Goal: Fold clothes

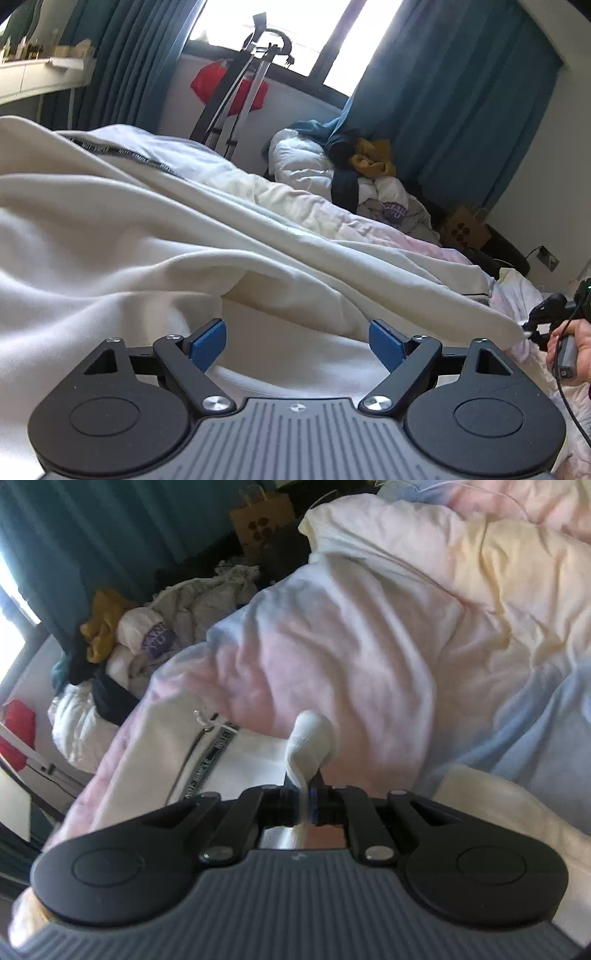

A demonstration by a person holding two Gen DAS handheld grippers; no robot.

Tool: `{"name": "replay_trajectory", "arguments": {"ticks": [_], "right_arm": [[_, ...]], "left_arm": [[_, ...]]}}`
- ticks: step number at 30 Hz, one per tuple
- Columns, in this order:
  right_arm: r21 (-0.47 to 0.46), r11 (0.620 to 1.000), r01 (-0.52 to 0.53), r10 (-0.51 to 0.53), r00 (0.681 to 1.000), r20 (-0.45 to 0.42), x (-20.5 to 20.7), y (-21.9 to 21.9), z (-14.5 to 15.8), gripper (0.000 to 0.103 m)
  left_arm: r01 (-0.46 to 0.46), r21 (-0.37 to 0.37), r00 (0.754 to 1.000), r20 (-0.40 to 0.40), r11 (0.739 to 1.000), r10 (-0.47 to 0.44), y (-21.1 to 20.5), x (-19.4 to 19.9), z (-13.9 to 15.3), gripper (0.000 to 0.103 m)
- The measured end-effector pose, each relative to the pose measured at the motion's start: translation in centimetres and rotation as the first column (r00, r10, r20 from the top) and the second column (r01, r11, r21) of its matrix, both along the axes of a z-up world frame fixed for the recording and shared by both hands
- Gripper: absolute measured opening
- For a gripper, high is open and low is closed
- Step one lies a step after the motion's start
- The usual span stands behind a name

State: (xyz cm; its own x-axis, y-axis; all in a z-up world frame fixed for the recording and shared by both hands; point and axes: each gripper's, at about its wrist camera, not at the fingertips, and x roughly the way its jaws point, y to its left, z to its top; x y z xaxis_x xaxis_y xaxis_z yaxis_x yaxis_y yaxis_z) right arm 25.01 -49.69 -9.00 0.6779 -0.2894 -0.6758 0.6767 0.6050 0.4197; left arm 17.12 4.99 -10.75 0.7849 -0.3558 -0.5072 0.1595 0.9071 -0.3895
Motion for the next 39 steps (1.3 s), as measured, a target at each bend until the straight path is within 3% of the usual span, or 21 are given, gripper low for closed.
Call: {"name": "replay_trajectory", "arguments": {"ticks": [4, 6, 8, 11, 14, 16, 22, 26, 29, 34, 39], "right_arm": [[-0.25, 0.968, -0.028, 0.059, 0.991, 0.117, 0.3, 1.8, 5.8, 0.009], [-0.306, 0.952, -0.006, 0.059, 0.985, 0.164, -0.5, 1.9, 6.9, 0.009], [-0.303, 0.953, 0.017, 0.039, 0.983, 0.179, -1.8, 1.1, 5.8, 0.009], [-0.276, 0.961, 0.004, 0.022, 0.996, 0.09, -3.6, -0.2, 1.3, 0.009], [-0.164, 0.986, -0.028, 0.032, 0.999, 0.023, -4.9, -1.2, -3.8, 0.011], [-0.093, 0.995, -0.021, 0.023, 0.999, 0.029, -5.7, -1.5, -5.4, 0.013], [-0.086, 0.996, 0.018, -0.014, 0.998, 0.055, -8.6, 0.3, -3.0, 0.028], [-0.106, 0.994, -0.034, 0.04, 0.998, 0.054, -12.8, 3.2, -0.4, 0.037], [-0.137, 0.983, -0.125, 0.126, 0.992, -0.001, -15.1, 6.3, 0.7, 0.041], [-0.231, 0.919, -0.319, 0.325, 0.946, -0.014, -18.6, 12.9, 2.6, 0.04], [-0.29, 0.841, -0.457, 0.476, 0.88, -0.006, -21.6, 17.9, 4.3, 0.04]], "left_arm": [[-0.01, -0.008, 1.0, 0.003, 1.0, 0.01, 0.3, 0.3, 0.2, 0.086], [-0.011, -0.01, 1.0, 0.002, 1.0, 0.011, 0.3, 0.3, 0.3, 0.086], [-0.007, -0.019, 1.0, -0.004, 1.0, 0.007, 0.4, 0.5, 0.3, 0.086], [-0.003, -0.008, 0.999, -0.042, 1.0, 0.002, 0.6, 0.9, 0.0, 0.086], [0.003, -0.002, 0.998, -0.057, 1.0, -0.003, 0.6, 1.1, -0.1, 0.086], [0.008, 0.003, 0.998, -0.057, 1.0, -0.008, 0.6, 1.0, -0.1, 0.086], [0.014, 0.011, 0.999, -0.045, 1.0, -0.014, 0.2, 0.6, 0.4, 0.086], [0.042, 0.025, 0.998, -0.04, 0.999, -0.041, -0.1, -0.4, 0.5, 0.086], [0.048, 0.026, 0.998, -0.043, 0.998, -0.047, -0.1, -1.4, 0.9, 0.086], [0.067, 0.07, 0.998, -0.009, 0.995, -0.066, -0.6, -4.1, 2.2, 0.086], [0.081, 0.061, 0.997, -0.02, 0.995, -0.08, -0.1, -7.8, 2.9, 0.086]]}}
